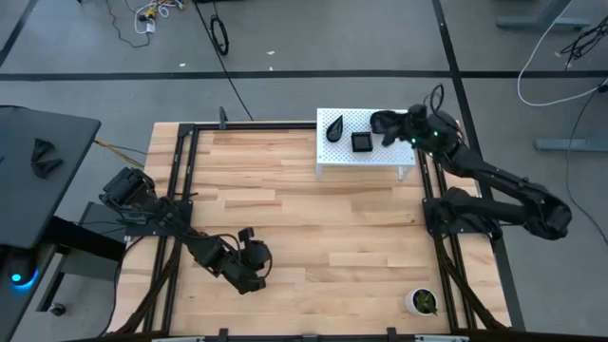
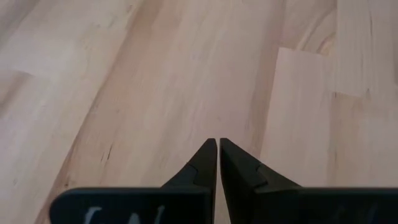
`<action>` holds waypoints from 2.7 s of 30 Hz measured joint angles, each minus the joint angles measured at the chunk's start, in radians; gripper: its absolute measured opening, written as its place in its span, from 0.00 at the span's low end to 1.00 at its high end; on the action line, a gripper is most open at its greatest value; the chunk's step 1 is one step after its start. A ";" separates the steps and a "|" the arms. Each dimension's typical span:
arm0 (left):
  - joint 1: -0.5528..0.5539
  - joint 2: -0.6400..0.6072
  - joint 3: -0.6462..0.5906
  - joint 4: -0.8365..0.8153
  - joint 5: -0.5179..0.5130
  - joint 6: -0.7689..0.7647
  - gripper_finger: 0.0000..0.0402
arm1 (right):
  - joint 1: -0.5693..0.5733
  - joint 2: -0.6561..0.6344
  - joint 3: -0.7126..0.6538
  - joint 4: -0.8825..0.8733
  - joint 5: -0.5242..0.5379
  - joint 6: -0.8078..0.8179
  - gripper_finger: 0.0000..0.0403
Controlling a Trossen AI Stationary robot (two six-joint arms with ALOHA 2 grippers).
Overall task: Pick & Place Mini shaped plates
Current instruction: Return to Home Position
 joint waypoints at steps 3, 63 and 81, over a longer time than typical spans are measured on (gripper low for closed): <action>0.000 0.000 0.000 0.000 -0.024 0.000 0.06 | 0.155 -0.027 0.000 0.099 -0.153 0.020 0.42; 0.029 0.000 0.000 0.004 -0.091 -0.007 0.06 | 0.902 -0.802 -0.410 0.007 0.017 -0.250 0.27; 0.029 0.001 0.000 0.005 -0.094 -0.001 0.06 | 0.841 -0.780 -0.518 -0.164 0.059 -0.253 0.27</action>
